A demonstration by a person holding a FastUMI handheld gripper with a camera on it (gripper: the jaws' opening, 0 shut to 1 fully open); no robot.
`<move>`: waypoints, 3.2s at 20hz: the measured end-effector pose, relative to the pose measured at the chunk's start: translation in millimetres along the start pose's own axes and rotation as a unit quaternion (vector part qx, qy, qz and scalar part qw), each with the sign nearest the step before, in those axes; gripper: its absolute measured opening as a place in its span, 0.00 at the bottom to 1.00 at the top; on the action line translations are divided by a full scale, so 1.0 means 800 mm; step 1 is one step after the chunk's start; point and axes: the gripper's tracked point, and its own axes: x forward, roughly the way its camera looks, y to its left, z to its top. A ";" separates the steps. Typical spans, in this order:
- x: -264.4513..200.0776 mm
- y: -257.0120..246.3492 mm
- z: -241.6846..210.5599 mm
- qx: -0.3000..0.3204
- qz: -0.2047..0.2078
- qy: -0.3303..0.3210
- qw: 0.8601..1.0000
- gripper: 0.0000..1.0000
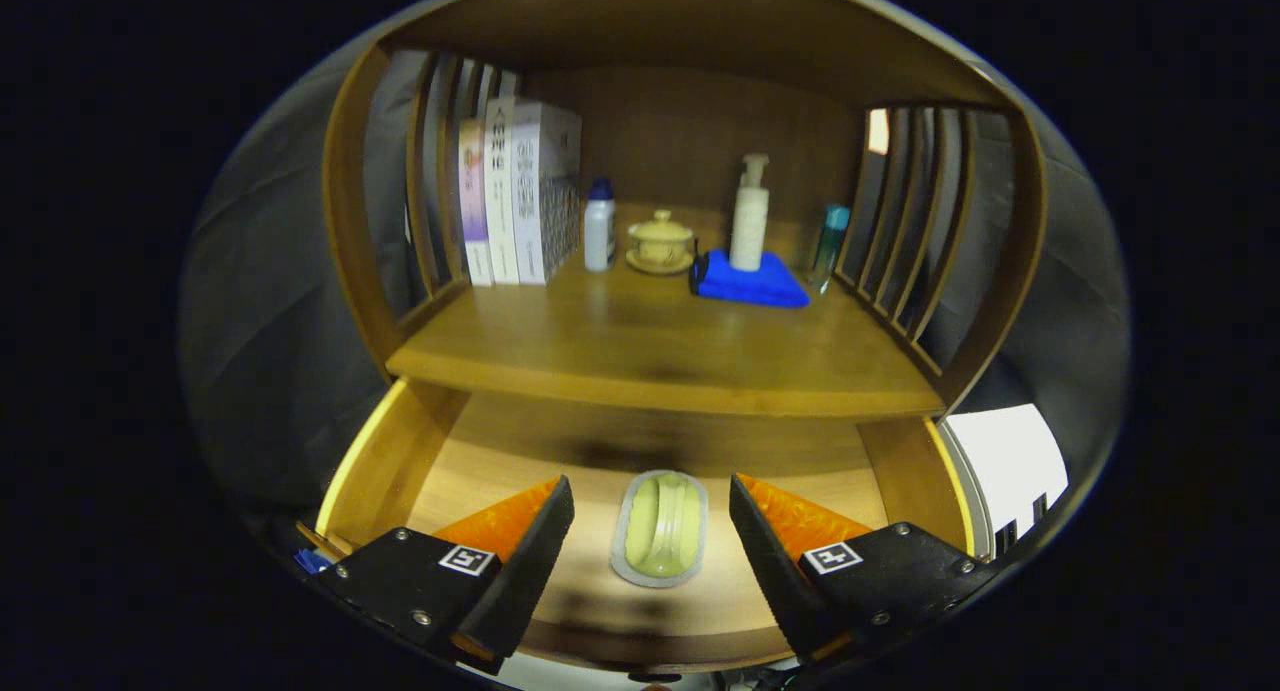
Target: Pull open the drawer, take out the items inside it, and place them on the countertop above the cabinet.
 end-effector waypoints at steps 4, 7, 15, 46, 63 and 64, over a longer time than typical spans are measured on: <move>0.032 0.003 -0.032 0.002 0.000 0.068 0.998 0.95; 0.051 -0.005 -0.043 -0.010 -0.010 0.096 0.995 0.95; 0.081 -0.018 -0.073 0.019 -0.006 0.148 0.989 0.78; 0.029 -0.026 0.119 0.025 -0.022 -0.042 0.999 0.12; 0.154 -0.034 0.185 0.065 0.024 -0.020 0.997 0.16; 0.156 -0.035 0.187 0.069 0.026 -0.022 0.997 0.18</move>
